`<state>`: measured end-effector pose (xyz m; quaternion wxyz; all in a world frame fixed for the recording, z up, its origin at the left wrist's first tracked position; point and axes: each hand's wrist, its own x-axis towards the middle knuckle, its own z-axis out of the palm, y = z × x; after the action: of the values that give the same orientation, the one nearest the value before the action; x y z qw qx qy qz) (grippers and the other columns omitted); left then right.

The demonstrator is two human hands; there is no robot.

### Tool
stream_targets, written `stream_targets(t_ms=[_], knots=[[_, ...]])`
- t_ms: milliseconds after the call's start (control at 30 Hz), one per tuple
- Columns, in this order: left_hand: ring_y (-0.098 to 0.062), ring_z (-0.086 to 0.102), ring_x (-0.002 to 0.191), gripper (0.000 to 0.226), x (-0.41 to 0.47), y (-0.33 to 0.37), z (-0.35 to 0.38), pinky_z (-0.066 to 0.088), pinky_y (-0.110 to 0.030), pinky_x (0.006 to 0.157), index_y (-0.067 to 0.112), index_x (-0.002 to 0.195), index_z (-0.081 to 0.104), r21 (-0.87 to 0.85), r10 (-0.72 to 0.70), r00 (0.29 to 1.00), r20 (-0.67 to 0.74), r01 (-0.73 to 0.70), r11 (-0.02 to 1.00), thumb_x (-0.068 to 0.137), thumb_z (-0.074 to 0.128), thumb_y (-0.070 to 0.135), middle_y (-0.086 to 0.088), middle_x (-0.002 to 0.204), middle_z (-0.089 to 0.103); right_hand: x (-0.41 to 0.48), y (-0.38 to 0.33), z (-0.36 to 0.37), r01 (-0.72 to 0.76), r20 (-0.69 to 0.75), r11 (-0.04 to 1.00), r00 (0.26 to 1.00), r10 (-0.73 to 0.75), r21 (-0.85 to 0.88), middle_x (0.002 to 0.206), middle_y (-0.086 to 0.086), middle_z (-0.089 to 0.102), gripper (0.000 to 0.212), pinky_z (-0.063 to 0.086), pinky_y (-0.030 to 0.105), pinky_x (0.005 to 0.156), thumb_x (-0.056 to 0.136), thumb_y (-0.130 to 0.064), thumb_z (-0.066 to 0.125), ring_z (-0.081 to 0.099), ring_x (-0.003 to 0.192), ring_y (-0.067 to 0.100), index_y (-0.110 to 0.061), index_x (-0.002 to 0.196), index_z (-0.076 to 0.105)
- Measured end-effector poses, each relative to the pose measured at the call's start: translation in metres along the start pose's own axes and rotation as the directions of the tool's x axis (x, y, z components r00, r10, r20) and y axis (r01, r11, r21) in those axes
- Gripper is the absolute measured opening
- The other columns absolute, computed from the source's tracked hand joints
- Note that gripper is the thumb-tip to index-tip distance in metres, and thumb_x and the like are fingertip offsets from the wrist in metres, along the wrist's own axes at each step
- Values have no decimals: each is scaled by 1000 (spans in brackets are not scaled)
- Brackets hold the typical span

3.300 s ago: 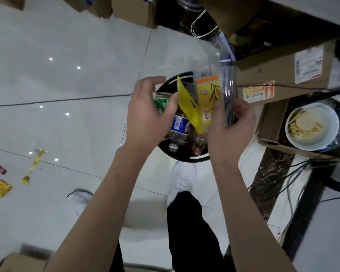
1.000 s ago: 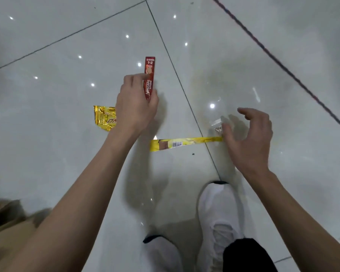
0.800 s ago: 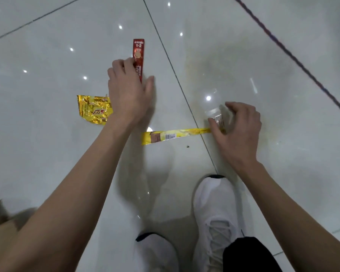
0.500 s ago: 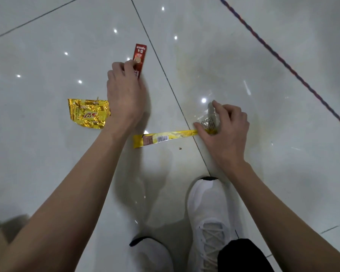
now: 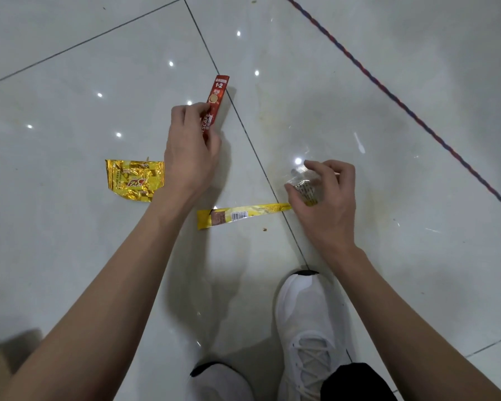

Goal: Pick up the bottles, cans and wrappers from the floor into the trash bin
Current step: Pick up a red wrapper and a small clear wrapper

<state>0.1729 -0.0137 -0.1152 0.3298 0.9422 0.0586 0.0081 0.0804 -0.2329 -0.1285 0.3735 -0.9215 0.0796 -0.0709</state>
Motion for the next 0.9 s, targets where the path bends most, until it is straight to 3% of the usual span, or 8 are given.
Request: stream_targets(t_ms=[67, 133, 167, 433, 567, 667, 733, 900], knots=[[-22, 61, 96, 36, 3, 8, -7, 54, -38, 85, 11, 133, 55, -25, 34, 999, 4, -34, 999, 98, 52, 20, -8, 128, 51, 6, -10, -10, 1, -38, 999, 999, 1, 42, 120, 8, 51, 42, 55, 32, 88, 84, -29, 80, 63, 89, 23, -12, 121, 69], [-20, 61, 94, 35, 9, 20, -18, 55, -40, 82, 13, 132, 56, -32, 84, 996, -5, -84, 996, 98, 52, 21, -7, 127, 52, 16, -22, -25, 10, -88, 998, 996, -5, 63, 119, 14, 52, 42, 45, 11, 88, 83, -20, 84, 64, 88, 23, -7, 121, 69], [-19, 60, 94, 34, 13, 26, -26, 55, -40, 81, 13, 131, 56, -33, 106, 994, -13, -107, 994, 98, 52, 21, -7, 127, 52, 22, -29, -33, 21, -105, 997, 994, -14, 68, 119, 16, 52, 43, 41, 7, 87, 83, -18, 85, 64, 88, 22, -6, 121, 69], [-6, 53, 87, 31, 4, 121, -144, 53, -29, 79, 14, 127, 58, -86, 73, 996, -47, -77, 993, 97, 52, 14, -4, 124, 53, 49, -145, -155, 33, -175, 994, 984, -14, 103, 120, 19, 55, 45, 41, 9, 90, 84, -17, 84, 62, 87, 14, -4, 123, 67], [-2, 50, 85, 31, -21, 200, -234, 51, -24, 77, 15, 127, 58, -92, 81, 996, -20, -83, 992, 97, 53, 14, -2, 123, 53, 43, -229, -246, 16, -187, 989, 982, 12, 144, 119, 19, 54, 44, 39, 8, 90, 84, -16, 84, 61, 87, 11, -3, 123, 66], [4, 52, 85, 30, -41, 265, -298, 49, -21, 76, 16, 127, 58, -101, 86, 996, -1, -86, 991, 97, 53, 15, -1, 123, 53, 31, -287, -319, -10, -225, 987, 973, 46, 159, 119, 18, 54, 45, 40, 8, 90, 84, -16, 84, 58, 90, 0, -4, 123, 66], [-1, 52, 85, 30, -56, 309, -336, 49, -22, 77, 16, 127, 58, -117, 90, 996, 3, -89, 989, 97, 53, 14, 0, 123, 53, 20, -324, -368, -32, -261, 983, 962, 79, 179, 120, 17, 55, 45, 42, 11, 91, 84, -16, 84, 54, 92, -7, -4, 123, 65], [-4, 52, 85, 30, -97, 415, -396, 49, -22, 78, 16, 127, 58, -179, 158, 985, 70, -143, 973, 97, 54, 13, 6, 119, 50, -15, -384, -482, -112, -369, 977, 913, 173, 180, 121, 15, 54, 47, 40, 9, 91, 84, -14, 85, 53, 94, -7, -6, 124, 63]])
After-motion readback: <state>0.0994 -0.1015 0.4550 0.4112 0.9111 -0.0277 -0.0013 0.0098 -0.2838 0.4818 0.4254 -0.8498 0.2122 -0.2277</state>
